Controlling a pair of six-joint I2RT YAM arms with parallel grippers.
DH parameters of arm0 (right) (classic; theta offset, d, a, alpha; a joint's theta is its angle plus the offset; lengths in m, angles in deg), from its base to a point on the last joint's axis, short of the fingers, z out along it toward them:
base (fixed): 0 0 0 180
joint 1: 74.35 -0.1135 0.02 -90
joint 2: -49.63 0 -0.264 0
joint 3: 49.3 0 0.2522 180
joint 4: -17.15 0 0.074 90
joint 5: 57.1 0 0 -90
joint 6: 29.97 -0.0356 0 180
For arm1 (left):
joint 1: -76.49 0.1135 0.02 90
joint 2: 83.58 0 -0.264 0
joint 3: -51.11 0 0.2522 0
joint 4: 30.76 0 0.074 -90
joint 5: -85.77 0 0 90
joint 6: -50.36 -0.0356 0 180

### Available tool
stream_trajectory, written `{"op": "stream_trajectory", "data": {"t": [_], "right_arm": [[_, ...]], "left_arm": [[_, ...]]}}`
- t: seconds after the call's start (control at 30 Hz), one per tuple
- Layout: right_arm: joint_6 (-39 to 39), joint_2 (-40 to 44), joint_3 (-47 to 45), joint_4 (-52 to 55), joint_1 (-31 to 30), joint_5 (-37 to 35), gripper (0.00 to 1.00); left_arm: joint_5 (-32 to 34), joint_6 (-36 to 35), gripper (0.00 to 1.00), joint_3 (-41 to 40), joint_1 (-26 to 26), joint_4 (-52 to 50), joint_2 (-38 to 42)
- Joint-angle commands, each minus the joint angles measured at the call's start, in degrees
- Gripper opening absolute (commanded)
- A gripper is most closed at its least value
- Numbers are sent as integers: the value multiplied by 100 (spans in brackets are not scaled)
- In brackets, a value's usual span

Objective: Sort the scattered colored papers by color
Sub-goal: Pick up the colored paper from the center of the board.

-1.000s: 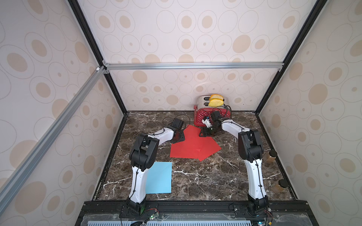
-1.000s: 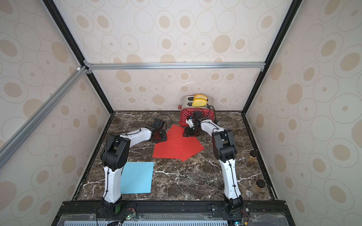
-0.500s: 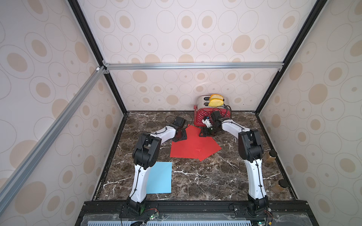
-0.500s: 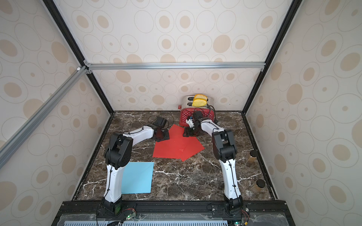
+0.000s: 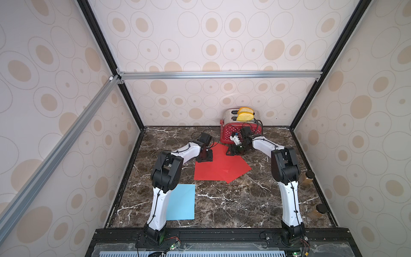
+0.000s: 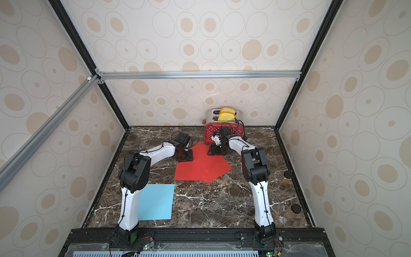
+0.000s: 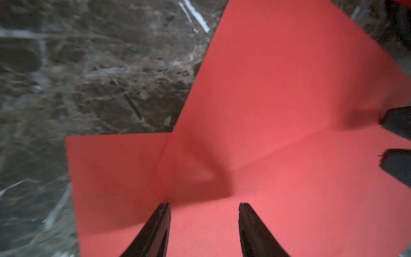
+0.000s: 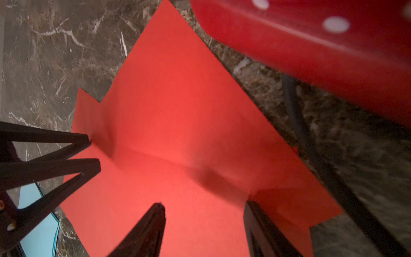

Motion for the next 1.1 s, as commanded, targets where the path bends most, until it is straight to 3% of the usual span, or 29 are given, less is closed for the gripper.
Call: {"op": "stream_trajectory", "data": {"t": [0.0, 0.23, 0.53, 0.73, 1.07], "right_arm": [[-225, -184, -239, 189, 204, -462, 63], [-194, -150, -263, 197, 225, -483, 63], [-202, -159, -237, 200, 266, -462, 63], [-230, -151, -283, 184, 266, -435, 64], [-245, -132, -311, 152, 272, -401, 64]], "left_arm": [[706, -295, 53, 335, -11, -795, -137], [918, -177, 53, 289, -68, -899, -382], [185, 161, 53, 97, -112, -391, -449], [-728, 338, 52, 132, -112, 169, -553], [-926, 494, 52, -60, -103, 351, -424]]}}
